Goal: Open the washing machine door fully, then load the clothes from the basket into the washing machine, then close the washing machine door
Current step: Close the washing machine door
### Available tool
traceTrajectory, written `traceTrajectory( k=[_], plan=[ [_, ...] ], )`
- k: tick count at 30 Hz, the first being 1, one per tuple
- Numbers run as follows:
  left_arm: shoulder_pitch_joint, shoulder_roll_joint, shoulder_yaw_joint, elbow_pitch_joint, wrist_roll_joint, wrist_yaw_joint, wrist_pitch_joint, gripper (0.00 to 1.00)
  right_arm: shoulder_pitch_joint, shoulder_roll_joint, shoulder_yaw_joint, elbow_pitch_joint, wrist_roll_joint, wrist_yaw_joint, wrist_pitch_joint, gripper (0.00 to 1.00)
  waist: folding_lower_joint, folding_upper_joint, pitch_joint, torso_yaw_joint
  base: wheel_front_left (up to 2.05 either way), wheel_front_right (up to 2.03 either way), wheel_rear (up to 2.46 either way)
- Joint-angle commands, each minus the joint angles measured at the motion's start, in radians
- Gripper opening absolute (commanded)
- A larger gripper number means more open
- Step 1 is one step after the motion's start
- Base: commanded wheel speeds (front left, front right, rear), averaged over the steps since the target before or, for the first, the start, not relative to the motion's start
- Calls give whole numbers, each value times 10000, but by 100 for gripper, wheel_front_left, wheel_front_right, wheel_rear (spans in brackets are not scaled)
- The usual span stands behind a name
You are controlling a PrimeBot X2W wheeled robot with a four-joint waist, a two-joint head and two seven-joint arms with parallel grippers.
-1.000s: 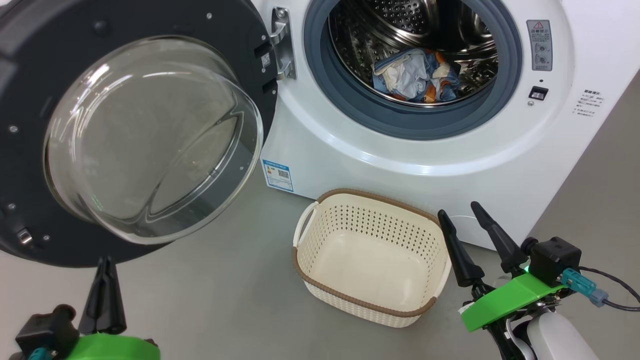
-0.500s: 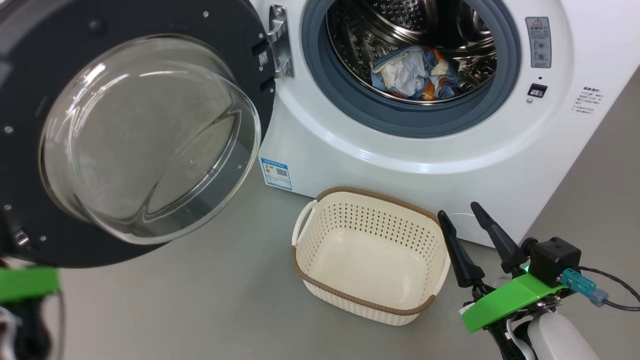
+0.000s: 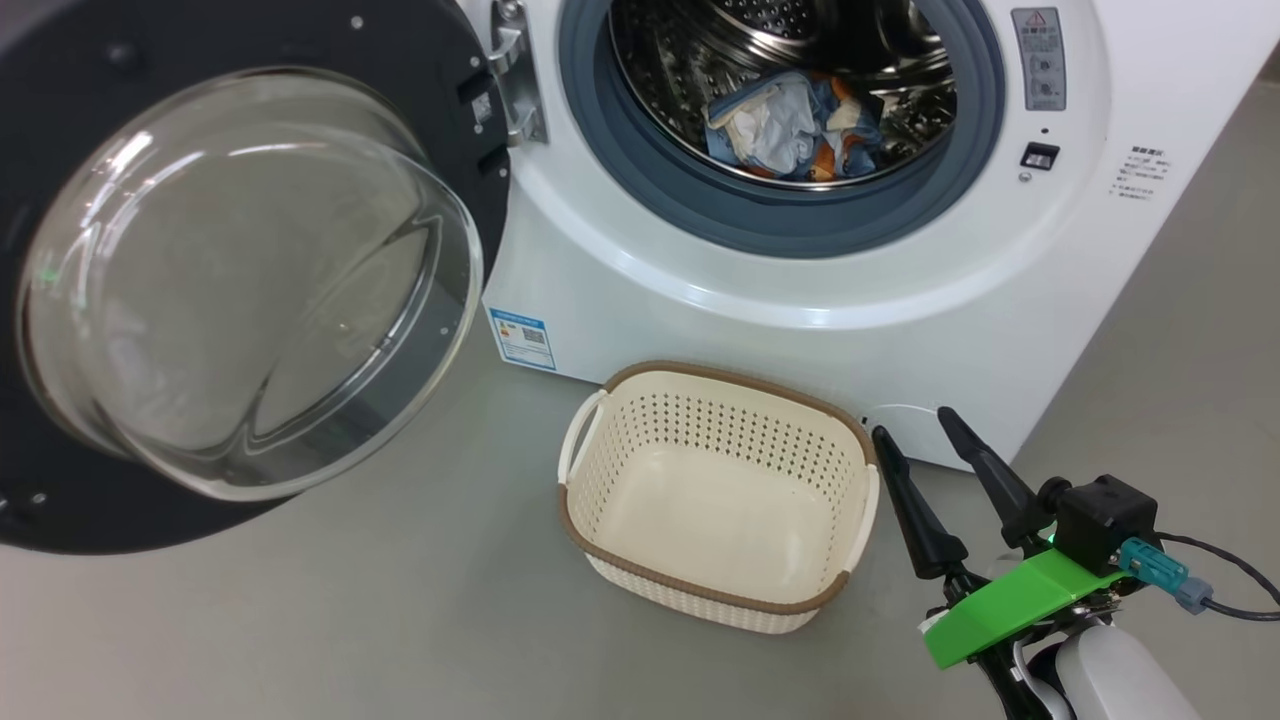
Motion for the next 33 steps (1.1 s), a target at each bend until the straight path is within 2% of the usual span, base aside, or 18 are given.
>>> traceTrajectory(
  k=[1,7,12,28,33],
  plan=[
    [-656,847,416,304,-300,76,364,0,-155,-74,229,-245,46,16,-48,100,0,-1,123,-115,0,0,0],
    [-1617,1721,841,2436,-1009,350,1288,0,-312,-153,276,-224,38,16,-48,100,0,-1,345,-370,0,0,0],
    [-2179,2403,1075,3898,-1318,325,1709,0,-396,-219,271,-212,18,16,-48,100,0,-1,554,-586,0,0,0],
    [-3183,3556,1243,6964,-1984,675,3429,0,-529,-330,200,-271,-51,16,-48,100,0,-1,906,-995,0,0,0],
    [-3348,3692,1397,7536,-2165,640,3503,0,-568,-348,204,-321,-66,16,-48,100,0,-1,1040,-1067,0,0,0]
  ],
)
